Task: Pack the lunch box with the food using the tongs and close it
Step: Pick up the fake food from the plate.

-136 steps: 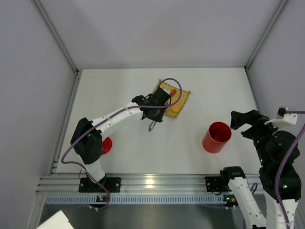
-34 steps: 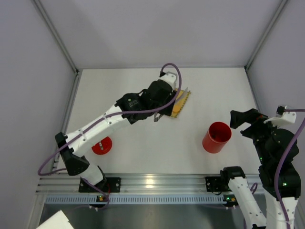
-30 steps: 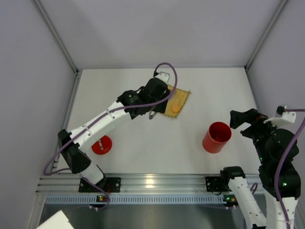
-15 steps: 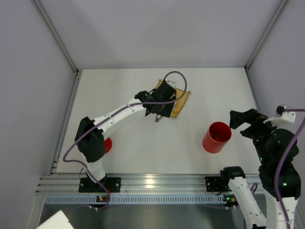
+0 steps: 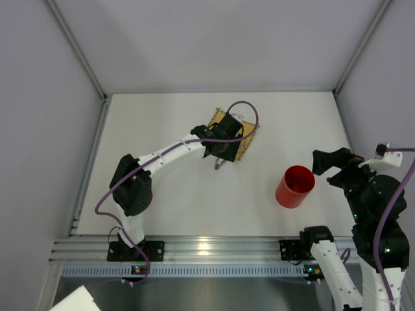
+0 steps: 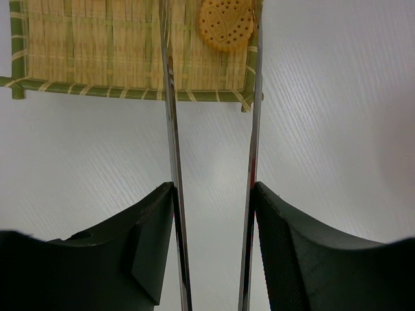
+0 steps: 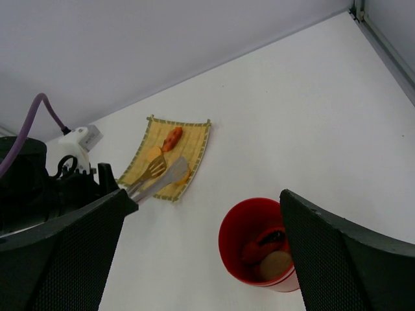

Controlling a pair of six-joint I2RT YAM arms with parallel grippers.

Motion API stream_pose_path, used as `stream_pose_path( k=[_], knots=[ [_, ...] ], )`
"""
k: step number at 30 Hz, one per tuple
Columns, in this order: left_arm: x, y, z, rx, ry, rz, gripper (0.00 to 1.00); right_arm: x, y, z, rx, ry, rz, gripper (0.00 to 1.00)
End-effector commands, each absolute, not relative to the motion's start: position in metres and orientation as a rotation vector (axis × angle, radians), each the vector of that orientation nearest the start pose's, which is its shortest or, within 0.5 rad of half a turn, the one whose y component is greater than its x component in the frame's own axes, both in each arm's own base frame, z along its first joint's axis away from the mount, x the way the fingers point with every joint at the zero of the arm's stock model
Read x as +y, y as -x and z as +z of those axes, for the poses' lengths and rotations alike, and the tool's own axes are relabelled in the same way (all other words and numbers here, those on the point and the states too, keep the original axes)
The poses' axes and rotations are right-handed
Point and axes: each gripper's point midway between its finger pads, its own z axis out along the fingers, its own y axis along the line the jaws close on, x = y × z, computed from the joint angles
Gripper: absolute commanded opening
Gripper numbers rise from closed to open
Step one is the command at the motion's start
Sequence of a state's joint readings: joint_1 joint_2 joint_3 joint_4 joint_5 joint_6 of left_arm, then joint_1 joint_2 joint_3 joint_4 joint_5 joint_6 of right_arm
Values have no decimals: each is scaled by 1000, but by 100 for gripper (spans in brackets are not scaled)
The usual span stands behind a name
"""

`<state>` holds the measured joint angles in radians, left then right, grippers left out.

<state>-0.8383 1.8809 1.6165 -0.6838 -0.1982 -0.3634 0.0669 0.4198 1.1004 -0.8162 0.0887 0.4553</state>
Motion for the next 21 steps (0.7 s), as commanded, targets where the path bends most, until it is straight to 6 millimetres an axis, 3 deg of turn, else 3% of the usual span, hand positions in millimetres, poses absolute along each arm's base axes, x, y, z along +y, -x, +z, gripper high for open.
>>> stream_pose_path(
  k=[1, 14, 21],
  knots=[
    [-348, -340, 148, 2389, -502, -311, 56, 11, -172, 353, 1659, -400, 298, 99],
    [-347, -335, 141, 2410, -517, -322, 56, 11, -171, 351, 1663, -402, 298, 99],
    [-344, -335, 139, 2423, -509, -302, 46, 11, -171, 351, 1663, -404, 299, 99]
  ],
)
